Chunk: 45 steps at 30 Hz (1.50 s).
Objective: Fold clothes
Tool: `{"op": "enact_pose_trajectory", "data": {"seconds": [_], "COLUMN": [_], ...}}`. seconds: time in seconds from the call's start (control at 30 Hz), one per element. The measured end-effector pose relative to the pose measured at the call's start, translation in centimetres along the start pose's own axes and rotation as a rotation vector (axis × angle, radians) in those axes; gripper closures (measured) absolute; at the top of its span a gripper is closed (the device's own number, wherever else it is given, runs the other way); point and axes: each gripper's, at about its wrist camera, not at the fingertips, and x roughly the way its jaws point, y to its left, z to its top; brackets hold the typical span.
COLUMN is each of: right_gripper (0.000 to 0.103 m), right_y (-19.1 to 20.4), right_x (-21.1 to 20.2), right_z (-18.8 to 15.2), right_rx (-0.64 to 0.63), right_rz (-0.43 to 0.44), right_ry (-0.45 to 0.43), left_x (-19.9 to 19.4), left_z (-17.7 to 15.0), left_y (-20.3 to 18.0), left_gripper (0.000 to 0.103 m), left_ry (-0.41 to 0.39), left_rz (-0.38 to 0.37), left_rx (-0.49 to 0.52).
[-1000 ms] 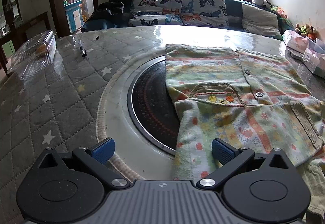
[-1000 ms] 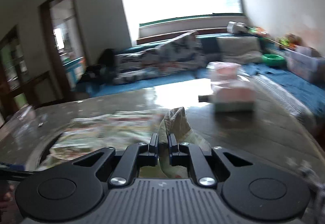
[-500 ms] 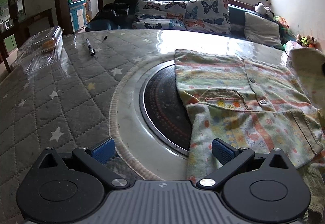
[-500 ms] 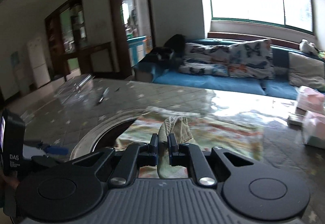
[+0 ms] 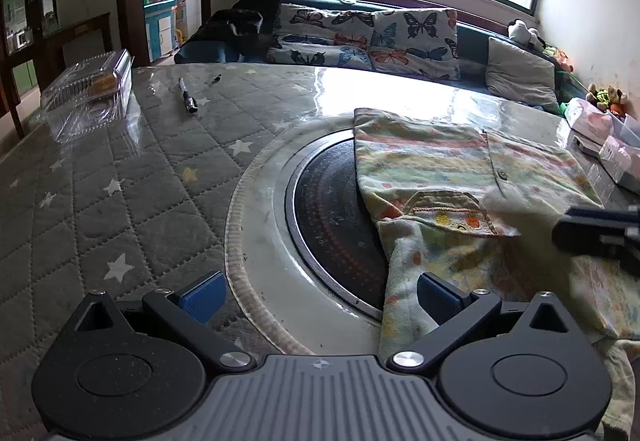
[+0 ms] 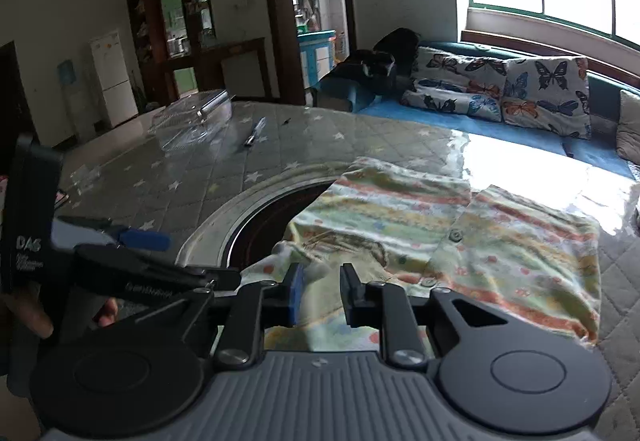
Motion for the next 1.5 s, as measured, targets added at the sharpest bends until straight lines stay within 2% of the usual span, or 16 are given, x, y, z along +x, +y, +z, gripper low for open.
{"op": "enact_pose_trajectory", "data": {"seconds": [0.07,0.17,0.3,0.47,0.63,0.87,1.03,1.23,1.5], "right_gripper": [0.064,0.062,0.053,0.051,0.051,0.047,0.047,0.047,0.049], "right_y": [-0.1,-0.7,-2.4,-4.7,-6.2,-7.1,-7.3,-6.4,-3.5], "right_x": [-0.3,-1.0,-2.6,-4.3,-5.6,-7.2,-7.8,-7.4,-4.6], "right_z": [-0.1,-0.2,-1.1,-3.3,-5.6,-7.4,-8.0,-7.6,-6.0], "right_rx": [-0.002,-0.004,0.005,0.039,0.073,0.099,0.109,0.086,-0.013], "right_rz": [-0.002,-0.018,-0.069,-0.14,-0.184,-0.211,-0.209,-0.181,-0.089], "right_ry": [-0.001,-0.001,0.009,0.056,0.09,0.104,0.106,0.089,0.075], "left_x": [0.1,0.0,0.0,-0.4,-0.1,-0.4,-0.3,0.5,0.3], "left_z": [0.1,0.1,0.3,0.4,0.5,1.0,1.3,1.1,1.4], "left_y": [-0.1,-0.3,-0.5,-1.2,-2.8,-4.4,-5.6,-6.3,-5.5], "left_gripper": [0.0,0.0,0.0,0.0,0.0,0.0,0.0,0.0,0.0], "left_ry": [0.001,-0.002,-0.005,-0.027,0.017,0.009,0.009,0.051,0.024], "left_rz": [0.004,0.012,0.02,0.007,-0.004,-0.078,-0.1,-0.114,-0.077], "left_rx": [-0.001,0.008,0.004,0.02,0.059,0.081,0.113,0.141,0.136]}}
